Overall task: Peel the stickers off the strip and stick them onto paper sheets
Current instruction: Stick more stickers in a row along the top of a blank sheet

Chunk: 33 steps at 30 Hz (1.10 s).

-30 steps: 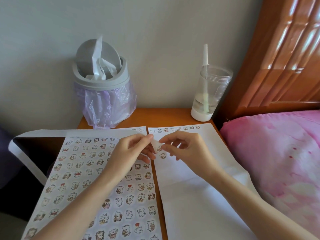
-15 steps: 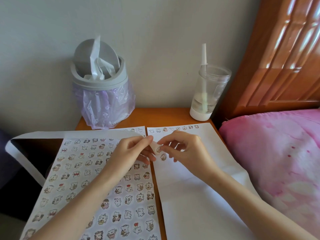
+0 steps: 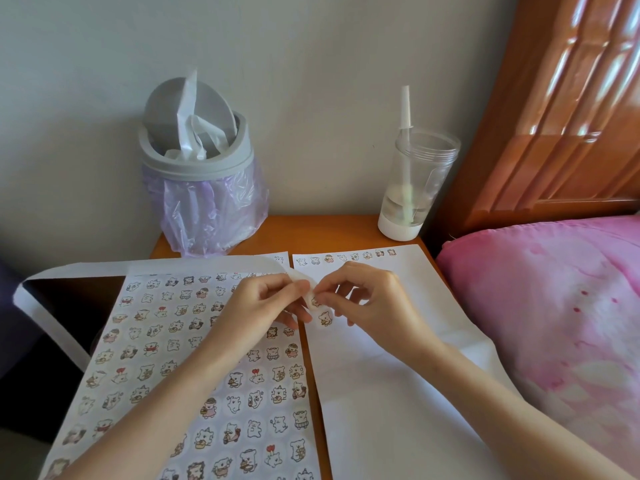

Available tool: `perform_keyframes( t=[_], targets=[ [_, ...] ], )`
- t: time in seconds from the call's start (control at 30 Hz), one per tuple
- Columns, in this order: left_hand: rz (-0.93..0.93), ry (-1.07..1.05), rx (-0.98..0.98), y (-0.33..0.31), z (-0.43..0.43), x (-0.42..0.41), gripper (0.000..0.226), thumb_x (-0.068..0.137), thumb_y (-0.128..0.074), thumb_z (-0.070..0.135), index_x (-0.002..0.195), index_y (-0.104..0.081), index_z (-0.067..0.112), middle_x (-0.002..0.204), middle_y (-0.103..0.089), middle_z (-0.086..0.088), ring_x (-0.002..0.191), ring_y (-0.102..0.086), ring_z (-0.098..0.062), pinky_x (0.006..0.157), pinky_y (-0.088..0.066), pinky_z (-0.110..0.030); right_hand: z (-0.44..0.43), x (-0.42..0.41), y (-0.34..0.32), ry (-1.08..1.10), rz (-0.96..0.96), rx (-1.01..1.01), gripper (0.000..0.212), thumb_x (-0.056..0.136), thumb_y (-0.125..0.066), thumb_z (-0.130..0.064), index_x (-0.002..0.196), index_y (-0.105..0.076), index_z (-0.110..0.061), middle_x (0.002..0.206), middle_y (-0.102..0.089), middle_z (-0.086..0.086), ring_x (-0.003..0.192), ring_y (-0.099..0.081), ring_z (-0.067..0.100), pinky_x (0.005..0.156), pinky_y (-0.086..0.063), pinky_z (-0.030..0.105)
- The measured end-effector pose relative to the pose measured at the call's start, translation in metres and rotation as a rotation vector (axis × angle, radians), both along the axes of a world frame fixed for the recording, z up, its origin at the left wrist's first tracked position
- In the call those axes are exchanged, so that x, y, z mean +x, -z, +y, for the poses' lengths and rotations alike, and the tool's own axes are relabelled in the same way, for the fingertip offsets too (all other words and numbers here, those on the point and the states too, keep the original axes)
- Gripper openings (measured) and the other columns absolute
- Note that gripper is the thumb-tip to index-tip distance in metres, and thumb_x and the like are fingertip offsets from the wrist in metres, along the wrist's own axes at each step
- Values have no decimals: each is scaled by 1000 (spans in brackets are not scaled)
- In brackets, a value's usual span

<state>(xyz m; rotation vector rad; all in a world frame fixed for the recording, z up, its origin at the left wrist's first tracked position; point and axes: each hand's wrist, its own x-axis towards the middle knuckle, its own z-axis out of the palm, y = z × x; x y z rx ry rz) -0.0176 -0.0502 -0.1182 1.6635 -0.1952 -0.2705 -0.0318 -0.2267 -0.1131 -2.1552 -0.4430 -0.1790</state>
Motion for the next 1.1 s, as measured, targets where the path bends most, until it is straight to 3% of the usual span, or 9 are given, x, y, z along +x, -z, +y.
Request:
perform_keyframes(
  t=[0.17, 0.67, 0.83, 0.93, 1.1],
  targets=[
    [0, 3, 4, 1, 0, 0, 20, 88, -58, 20, 82, -71, 6, 69, -72, -1, 65, -68, -12, 55, -52, -16, 0, 0, 1, 11, -4, -19, 10, 85, -68, -15, 94, -70, -17, 84, -64, -9, 69, -60, 7, 56, -49, 14],
    [-21, 11, 34, 1, 0, -1, 21, 88, -58, 24, 80, -71, 9, 67, -71, -1, 64, -67, -11, 54, -48, -18, 1, -2, 1, 27, -68, -41, 6, 84, -69, -14, 88, -69, -19, 87, -62, -10, 78, -58, 8, 64, -51, 18],
    [-45, -1, 68, 1, 0, -1, 20, 90, -56, 24, 79, -69, 14, 68, -72, 0, 65, -66, -23, 49, -46, -21, 2, -2, 0, 36, -42, -134, 6, 88, -63, -21, 86, -63, -26, 94, -56, -14, 82, -52, 6, 67, -46, 16],
    [-45, 8, 59, 0, -2, -3, 19, 92, -52, 21, 84, -67, 11, 75, -73, 4, 61, -68, -13, 43, -43, -18, 0, -1, -7, 22, 59, -26, 16, 89, -61, -17, 80, -58, -31, 90, -60, -15, 79, -54, 2, 65, -43, 13],
    [-74, 49, 125, 4, 1, -3, 20, 95, -48, 21, 94, -68, 16, 96, -74, 4, 68, -69, -25, 44, -43, -23, -39, 25, -22, 151, 193, 229, 12, 86, -66, -10, 76, -64, -18, 76, -67, -5, 60, -51, 9, 49, -37, 16]
  ],
)
